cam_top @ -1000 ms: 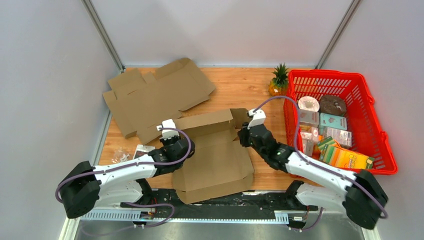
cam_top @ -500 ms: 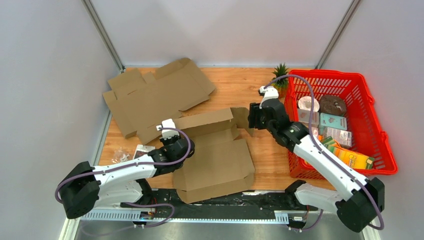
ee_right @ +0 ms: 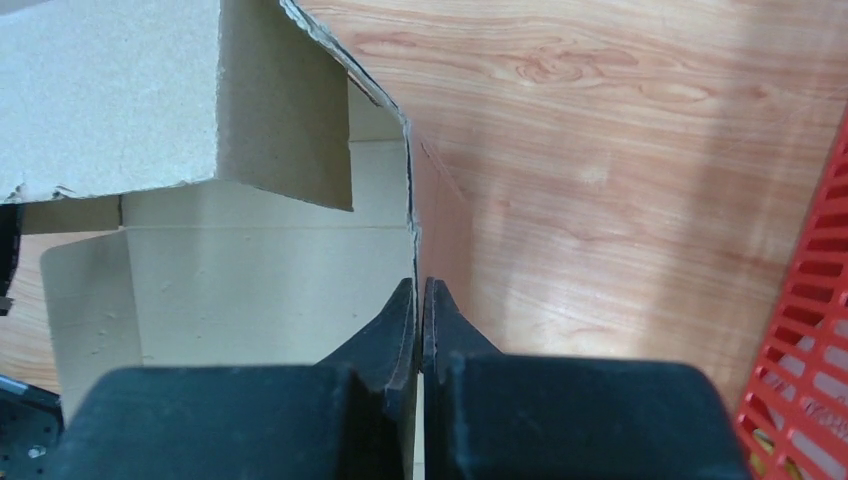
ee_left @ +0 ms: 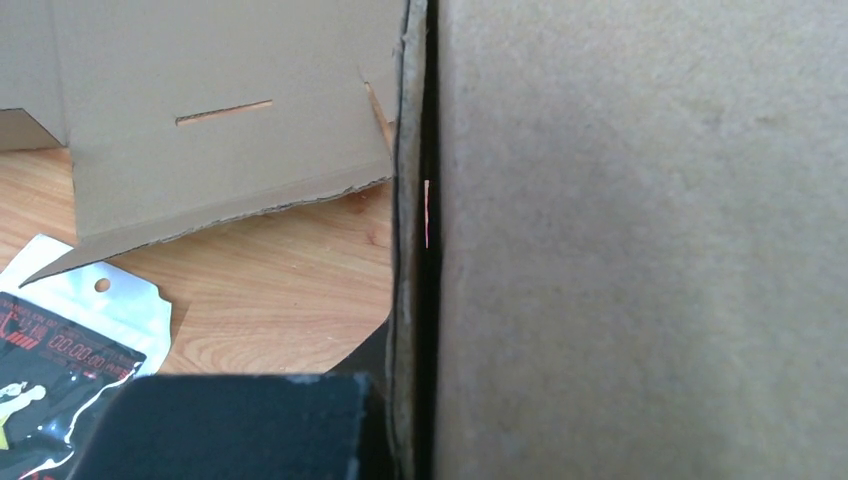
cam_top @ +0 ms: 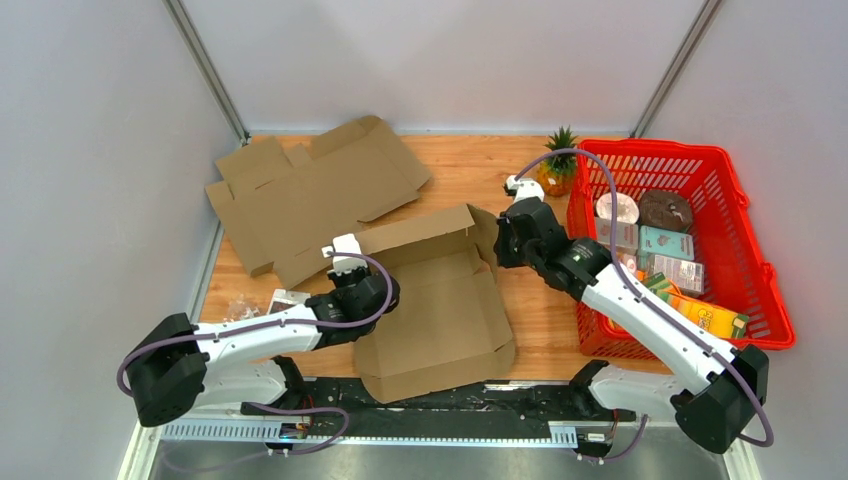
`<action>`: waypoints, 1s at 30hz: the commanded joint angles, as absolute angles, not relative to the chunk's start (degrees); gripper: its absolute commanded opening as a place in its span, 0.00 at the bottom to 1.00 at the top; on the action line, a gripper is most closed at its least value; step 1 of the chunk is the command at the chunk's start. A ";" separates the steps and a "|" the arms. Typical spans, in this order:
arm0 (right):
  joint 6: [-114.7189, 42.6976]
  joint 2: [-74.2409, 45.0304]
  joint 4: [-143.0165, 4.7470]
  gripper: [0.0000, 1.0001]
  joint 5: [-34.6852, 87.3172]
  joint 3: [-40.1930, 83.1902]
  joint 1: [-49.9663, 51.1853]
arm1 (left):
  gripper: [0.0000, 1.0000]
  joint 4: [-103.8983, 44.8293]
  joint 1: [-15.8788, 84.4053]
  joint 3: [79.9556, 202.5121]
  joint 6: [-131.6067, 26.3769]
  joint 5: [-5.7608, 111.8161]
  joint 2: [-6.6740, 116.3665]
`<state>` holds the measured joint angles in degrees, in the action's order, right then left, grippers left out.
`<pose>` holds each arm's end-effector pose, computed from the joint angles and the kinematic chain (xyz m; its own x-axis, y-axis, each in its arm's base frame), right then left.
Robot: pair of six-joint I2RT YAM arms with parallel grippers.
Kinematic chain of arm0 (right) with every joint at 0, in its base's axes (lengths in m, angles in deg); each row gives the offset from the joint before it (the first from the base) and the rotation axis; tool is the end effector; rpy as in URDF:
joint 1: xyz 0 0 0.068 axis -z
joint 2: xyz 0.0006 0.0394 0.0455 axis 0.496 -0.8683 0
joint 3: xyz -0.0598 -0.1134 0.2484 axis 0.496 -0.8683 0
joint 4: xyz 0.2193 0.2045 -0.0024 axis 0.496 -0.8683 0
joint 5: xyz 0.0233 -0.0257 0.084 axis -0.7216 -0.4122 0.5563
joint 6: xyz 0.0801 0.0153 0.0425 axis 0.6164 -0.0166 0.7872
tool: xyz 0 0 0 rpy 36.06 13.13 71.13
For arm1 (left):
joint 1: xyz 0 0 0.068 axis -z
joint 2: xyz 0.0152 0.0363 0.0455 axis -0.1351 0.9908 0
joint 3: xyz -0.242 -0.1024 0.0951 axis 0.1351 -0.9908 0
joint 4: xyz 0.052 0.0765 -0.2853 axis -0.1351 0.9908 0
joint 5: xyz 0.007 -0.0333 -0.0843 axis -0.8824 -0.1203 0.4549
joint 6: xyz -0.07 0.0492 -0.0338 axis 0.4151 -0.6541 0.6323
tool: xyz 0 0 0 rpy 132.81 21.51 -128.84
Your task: Fold the paper box
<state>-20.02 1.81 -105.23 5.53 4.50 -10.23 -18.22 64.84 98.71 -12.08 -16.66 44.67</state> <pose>0.2480 0.1834 0.2834 -0.6721 -0.0709 -0.7371 -0.2571 0.9558 0.1425 0.1991 -0.1740 0.1621 -0.2846 -0.2549 -0.9241 -0.2638 0.9476 -0.1801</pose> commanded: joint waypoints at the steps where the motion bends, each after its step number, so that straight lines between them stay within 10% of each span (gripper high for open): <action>1: -11.80 -0.31 -108.79 0.01 5.77 9.05 -11.48 | 0.00 -18.29 65.77 100.88 -12.43 -18.60 44.74; 12: -15.59 0.03 -107.13 0.00 0.47 8.88 -13.68 | 0.00 -19.25 65.86 100.44 -13.13 -18.25 44.39; 22: -17.07 4.23 -107.14 0.65 -1.12 0.38 -13.68 | 0.00 -19.78 65.86 99.30 -12.52 -18.34 42.90; 30: -15.84 12.08 -80.78 0.61 -4.69 -20.46 -13.68 | 0.00 -20.22 65.86 98.86 -13.04 -17.99 42.55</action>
